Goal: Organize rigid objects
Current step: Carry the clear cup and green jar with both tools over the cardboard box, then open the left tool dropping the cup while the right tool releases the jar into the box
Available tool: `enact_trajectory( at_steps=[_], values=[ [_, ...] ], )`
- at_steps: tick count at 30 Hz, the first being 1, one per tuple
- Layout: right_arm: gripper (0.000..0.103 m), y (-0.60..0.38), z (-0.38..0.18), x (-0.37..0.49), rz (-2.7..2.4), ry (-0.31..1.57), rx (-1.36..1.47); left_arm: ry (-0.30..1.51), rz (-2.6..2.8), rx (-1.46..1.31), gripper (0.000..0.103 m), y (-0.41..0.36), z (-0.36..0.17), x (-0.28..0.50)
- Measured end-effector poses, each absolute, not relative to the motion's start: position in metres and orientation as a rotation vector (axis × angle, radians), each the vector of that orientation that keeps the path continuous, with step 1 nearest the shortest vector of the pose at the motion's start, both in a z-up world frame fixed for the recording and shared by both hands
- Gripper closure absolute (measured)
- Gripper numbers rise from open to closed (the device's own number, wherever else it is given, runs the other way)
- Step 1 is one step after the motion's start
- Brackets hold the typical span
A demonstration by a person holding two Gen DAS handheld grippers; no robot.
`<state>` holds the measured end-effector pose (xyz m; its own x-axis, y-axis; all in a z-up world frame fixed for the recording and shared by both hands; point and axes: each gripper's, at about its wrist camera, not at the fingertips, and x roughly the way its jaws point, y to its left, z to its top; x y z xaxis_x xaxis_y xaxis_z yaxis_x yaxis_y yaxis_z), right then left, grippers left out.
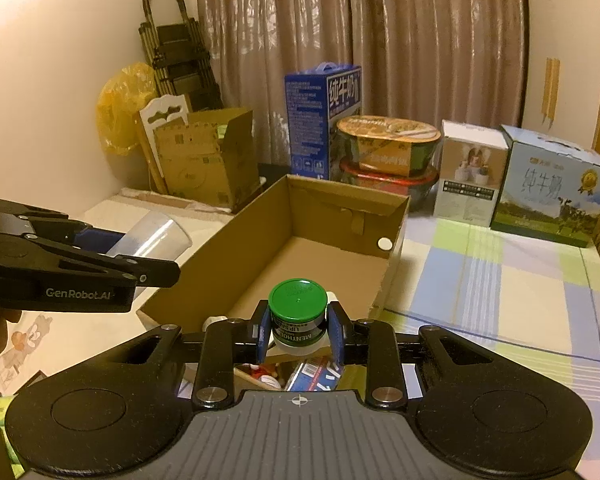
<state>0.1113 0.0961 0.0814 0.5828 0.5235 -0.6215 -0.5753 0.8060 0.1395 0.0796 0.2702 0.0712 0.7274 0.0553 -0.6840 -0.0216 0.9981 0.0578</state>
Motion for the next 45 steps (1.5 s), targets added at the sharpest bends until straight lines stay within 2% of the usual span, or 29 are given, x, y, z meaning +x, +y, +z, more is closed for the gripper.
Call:
enact_trajectory(
  at_steps=[39, 40, 41, 45],
  values=[
    [0.077, 0.124, 0.025, 0.197, 0.600, 0.833, -0.058, 0.888, -0.001, 0.073, 0.056, 0.294, -0.003, 0.196],
    [0.077, 0.124, 0.024, 0.197, 0.599, 0.836, -0.054, 0.884, 0.009, 0.072, 0.046, 0.294, -0.003, 0.197],
    [0.077, 0.123, 0.024, 0.198, 0.599, 0.836, -0.051, 0.878, 0.019, 0.065, 0.028, 0.296, -0.003, 0.197],
    [0.077, 0.121, 0.025, 0.199, 0.595, 0.833, -0.042, 0.867, 0.033, 0.038, 0.027, 0.301, 0.002, 0.193]
  ],
)
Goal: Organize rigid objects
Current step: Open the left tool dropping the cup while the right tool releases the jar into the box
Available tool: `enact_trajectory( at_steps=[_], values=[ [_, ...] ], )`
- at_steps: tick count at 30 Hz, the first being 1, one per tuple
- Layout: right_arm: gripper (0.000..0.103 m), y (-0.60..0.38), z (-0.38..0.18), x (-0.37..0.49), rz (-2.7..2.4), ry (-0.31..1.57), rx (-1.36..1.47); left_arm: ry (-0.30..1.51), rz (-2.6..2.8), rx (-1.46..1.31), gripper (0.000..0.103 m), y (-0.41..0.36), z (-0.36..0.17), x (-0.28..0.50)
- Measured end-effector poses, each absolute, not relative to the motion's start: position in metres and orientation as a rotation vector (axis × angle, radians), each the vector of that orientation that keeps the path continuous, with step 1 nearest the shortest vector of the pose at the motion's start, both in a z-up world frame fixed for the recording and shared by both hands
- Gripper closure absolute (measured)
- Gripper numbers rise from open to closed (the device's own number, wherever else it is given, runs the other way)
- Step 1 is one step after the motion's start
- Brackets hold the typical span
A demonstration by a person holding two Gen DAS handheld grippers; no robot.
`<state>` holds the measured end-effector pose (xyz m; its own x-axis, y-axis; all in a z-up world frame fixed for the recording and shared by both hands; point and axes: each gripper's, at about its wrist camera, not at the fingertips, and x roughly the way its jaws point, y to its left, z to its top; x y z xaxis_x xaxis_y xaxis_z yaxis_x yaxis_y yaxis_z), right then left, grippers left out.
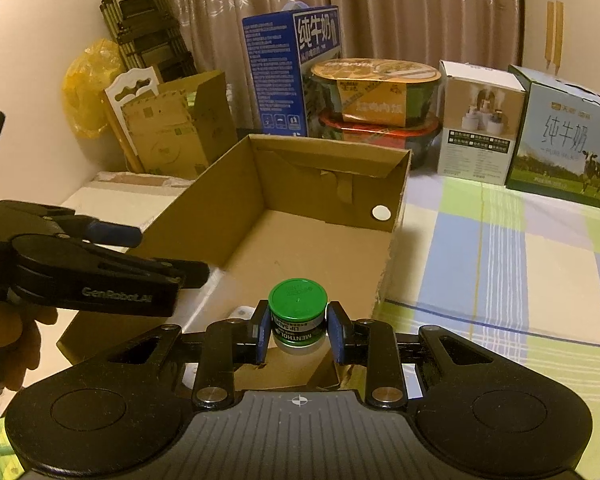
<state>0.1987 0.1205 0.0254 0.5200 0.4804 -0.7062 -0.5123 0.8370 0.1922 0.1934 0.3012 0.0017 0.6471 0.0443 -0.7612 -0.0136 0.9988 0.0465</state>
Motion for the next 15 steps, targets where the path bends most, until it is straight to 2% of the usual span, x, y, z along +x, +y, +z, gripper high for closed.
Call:
enact_trajectory(
  at_steps=[15],
  values=[
    [0.077, 0.125, 0.049, 0.191, 0.616, 0.804, -0.017, 0.855, 0.051, 0.095, 0.026, 0.305, 0.022, 0.166]
  ],
)
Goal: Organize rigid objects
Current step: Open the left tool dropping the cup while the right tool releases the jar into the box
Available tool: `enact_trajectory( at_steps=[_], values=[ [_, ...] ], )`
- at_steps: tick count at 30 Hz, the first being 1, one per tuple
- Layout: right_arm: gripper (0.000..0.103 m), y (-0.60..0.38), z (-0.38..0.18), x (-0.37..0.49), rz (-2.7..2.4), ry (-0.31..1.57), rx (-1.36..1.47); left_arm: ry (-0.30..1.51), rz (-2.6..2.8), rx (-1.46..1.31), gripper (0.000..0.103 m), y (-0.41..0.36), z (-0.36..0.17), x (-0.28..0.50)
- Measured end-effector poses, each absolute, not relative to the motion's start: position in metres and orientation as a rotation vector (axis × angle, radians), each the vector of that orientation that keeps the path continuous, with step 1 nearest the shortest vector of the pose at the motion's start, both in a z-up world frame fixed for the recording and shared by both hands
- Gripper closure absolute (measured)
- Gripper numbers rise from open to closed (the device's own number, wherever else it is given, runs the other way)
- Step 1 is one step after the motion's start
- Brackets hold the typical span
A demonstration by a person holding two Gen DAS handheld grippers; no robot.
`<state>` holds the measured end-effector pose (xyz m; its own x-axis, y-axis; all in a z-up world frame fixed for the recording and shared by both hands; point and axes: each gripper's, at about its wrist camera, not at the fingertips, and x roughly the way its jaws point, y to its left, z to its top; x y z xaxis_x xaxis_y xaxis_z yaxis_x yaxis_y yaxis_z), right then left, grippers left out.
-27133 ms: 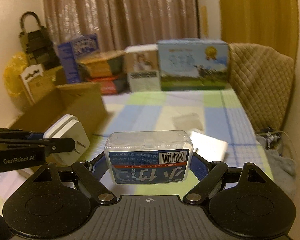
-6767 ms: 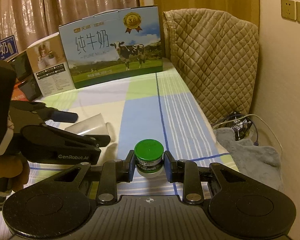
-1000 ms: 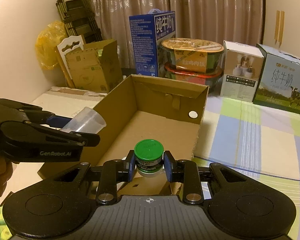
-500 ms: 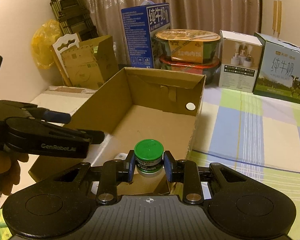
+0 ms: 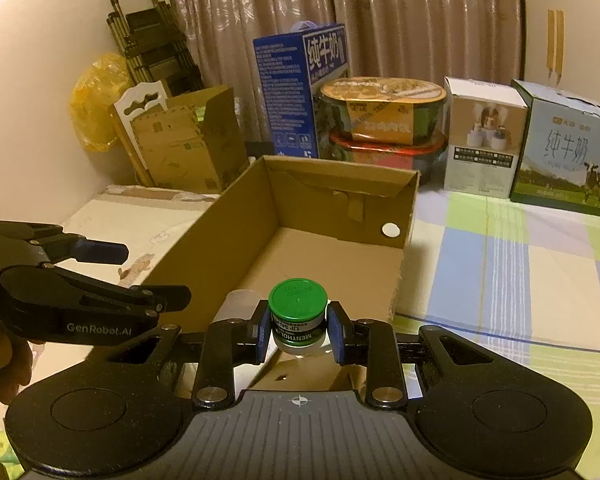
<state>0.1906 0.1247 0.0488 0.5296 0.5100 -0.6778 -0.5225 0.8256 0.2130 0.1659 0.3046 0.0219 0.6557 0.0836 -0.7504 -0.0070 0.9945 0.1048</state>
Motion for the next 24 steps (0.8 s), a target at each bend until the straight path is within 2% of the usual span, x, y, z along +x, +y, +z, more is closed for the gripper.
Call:
enact_trajectory(
  at_steps=[24],
  values=[
    [0.076, 0.1306, 0.0517, 0.1943, 0.601, 0.811, -0.006, 0.844, 0.060, 0.096, 0.024, 0.3090, 0.0240, 0.1601]
  ],
)
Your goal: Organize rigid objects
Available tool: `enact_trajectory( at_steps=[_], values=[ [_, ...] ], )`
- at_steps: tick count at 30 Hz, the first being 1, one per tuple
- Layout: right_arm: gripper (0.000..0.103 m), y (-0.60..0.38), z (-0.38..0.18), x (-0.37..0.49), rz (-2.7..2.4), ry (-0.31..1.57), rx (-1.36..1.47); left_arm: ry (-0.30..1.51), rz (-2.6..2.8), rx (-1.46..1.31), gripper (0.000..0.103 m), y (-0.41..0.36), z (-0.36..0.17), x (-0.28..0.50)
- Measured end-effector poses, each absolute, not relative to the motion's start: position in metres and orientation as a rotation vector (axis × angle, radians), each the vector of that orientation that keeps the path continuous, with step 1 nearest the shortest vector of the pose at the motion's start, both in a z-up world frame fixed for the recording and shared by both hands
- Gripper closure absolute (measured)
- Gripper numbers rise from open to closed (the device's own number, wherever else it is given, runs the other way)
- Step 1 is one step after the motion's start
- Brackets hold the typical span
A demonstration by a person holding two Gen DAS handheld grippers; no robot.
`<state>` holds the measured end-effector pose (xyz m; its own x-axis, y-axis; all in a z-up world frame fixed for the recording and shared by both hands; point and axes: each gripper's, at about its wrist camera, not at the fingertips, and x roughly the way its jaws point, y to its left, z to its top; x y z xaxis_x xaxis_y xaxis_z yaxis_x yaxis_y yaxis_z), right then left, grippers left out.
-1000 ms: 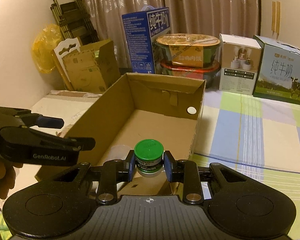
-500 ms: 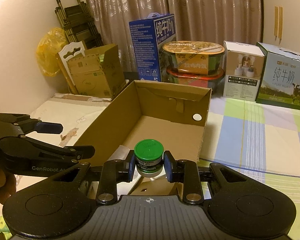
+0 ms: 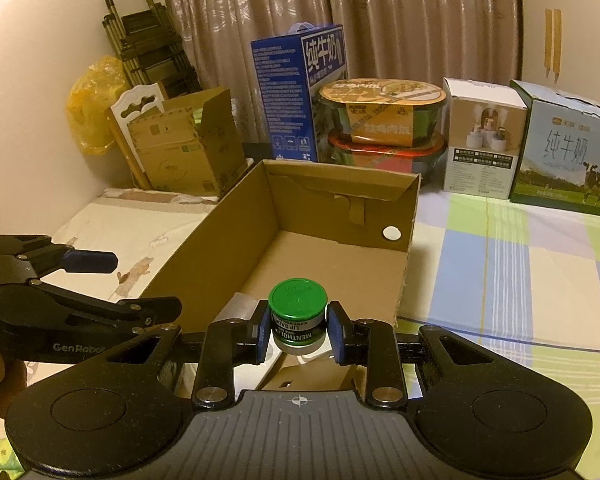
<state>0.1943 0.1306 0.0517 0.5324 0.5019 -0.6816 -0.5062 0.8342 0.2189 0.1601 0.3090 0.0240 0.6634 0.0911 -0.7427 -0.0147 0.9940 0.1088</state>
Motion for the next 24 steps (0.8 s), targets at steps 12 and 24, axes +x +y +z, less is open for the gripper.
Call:
enact_trajectory(
  at_steps=[12, 24],
  values=[
    [0.032, 0.115, 0.069, 0.206, 0.566, 0.732, 0.073, 0.827, 0.076, 0.109, 0.016, 0.308, 0.025, 0.151],
    [0.032, 0.096, 0.073, 0.187, 0.539, 0.763, 0.081, 0.789, 0.096, 0.109, 0.001, 0.300, 0.037, 0.128]
  ],
)
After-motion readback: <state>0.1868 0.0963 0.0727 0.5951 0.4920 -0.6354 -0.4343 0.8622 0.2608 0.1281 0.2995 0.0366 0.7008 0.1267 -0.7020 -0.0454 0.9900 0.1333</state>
